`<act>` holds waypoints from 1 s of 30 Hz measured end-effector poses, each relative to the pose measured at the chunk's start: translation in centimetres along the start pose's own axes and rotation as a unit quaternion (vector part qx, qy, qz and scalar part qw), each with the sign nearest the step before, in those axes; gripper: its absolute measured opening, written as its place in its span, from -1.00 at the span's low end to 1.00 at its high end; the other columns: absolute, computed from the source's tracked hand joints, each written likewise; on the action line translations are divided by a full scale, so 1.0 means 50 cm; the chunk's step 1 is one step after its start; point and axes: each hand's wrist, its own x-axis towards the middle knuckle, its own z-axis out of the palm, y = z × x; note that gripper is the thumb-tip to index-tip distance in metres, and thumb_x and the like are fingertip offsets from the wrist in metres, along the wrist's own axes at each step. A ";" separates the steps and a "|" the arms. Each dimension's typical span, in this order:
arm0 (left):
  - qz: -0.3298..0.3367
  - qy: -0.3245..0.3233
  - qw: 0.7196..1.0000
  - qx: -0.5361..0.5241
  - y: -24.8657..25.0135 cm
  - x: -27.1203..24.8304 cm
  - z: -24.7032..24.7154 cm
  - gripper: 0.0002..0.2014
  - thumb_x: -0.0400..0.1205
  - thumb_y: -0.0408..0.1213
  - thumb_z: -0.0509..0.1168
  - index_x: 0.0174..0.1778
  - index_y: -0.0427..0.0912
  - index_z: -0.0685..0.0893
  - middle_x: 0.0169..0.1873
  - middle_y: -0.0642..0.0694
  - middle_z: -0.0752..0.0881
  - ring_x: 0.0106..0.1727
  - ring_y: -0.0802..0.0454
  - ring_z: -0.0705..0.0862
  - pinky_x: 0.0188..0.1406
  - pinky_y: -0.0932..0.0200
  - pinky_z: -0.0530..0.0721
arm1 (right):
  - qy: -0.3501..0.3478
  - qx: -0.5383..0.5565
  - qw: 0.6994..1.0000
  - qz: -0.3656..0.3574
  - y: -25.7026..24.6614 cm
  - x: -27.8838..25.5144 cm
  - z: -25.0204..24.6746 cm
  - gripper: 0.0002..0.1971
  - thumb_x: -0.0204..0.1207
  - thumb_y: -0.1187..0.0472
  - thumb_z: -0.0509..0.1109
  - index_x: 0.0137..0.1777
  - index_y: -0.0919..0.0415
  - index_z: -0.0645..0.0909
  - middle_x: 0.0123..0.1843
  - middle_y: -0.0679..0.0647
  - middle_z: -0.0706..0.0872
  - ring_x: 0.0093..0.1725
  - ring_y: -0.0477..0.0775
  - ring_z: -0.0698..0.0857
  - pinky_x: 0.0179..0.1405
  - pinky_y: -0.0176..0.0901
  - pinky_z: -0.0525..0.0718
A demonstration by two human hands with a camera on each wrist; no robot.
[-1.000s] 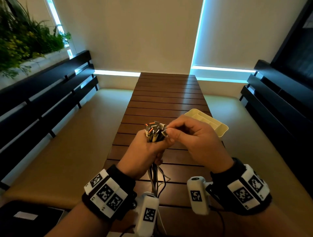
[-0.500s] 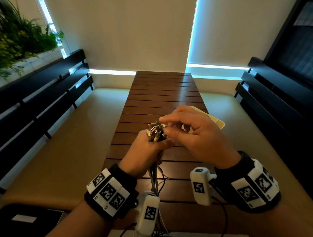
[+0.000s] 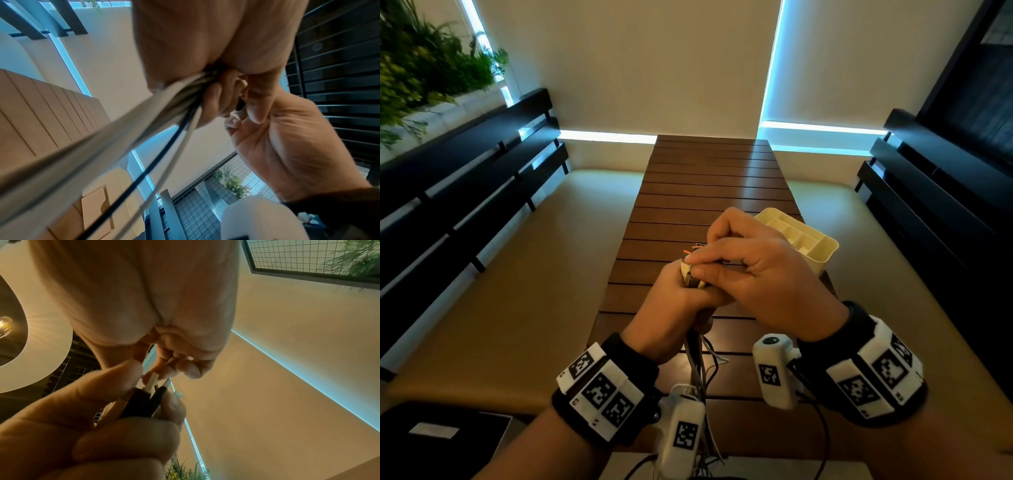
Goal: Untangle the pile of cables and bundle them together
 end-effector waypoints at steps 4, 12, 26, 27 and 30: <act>0.019 -0.009 1.000 0.009 0.001 -0.002 -0.011 -0.82 0.41 -0.36 0.42 -0.27 -0.34 0.53 -0.55 -0.14 0.31 -0.61 0.05 0.23 -0.59 0.21 0.31 | -0.007 0.026 0.999 0.025 0.005 -0.003 0.003 -0.82 0.52 0.15 0.51 0.12 0.05 0.79 0.06 -0.03 0.59 0.05 -0.02 0.64 0.00 -0.37 0.60; 0.016 -0.022 1.000 0.008 0.004 -0.002 -0.027 -0.77 0.46 -0.50 0.43 -0.22 -0.03 0.69 -0.47 -0.05 0.41 -0.54 0.06 0.30 -0.58 0.19 0.35 | -0.030 0.198 0.964 0.175 0.050 -0.019 -0.019 -0.79 0.56 0.12 0.43 0.17 -0.05 0.74 -0.02 -0.11 0.78 0.02 -0.01 0.74 0.06 -0.16 0.71; -0.008 -0.106 0.994 0.023 0.007 0.005 -0.036 -0.85 0.45 -0.57 0.40 -0.16 -0.29 0.63 -0.42 -0.10 0.57 -0.53 0.01 0.38 -0.57 0.15 0.36 | -0.063 0.193 0.958 0.201 0.038 0.018 -0.021 -0.84 0.63 0.09 0.38 0.00 0.02 0.80 -0.05 0.03 0.80 -0.06 0.06 0.74 0.02 0.03 0.68; -0.007 -0.104 0.994 0.024 0.006 0.005 -0.038 -0.85 0.45 -0.56 0.41 -0.12 -0.35 0.62 -0.42 -0.09 0.57 -0.53 0.02 0.39 -0.57 0.15 0.37 | -0.063 0.190 0.960 0.195 0.037 0.020 -0.020 -0.86 0.64 0.13 0.39 -0.05 0.05 0.80 -0.07 0.02 0.80 -0.06 0.02 0.74 0.01 -0.02 0.66; 0.000 -0.094 0.995 0.034 0.005 0.005 -0.046 -0.81 0.47 -0.51 0.44 -0.05 -0.42 0.61 -0.44 -0.04 0.55 -0.53 0.05 0.39 -0.58 0.18 0.39 | -0.056 0.174 0.965 0.189 0.035 0.027 -0.019 -0.85 0.63 0.20 0.41 -0.14 0.05 0.77 -0.16 -0.06 0.77 -0.13 -0.10 0.71 -0.05 -0.20 0.59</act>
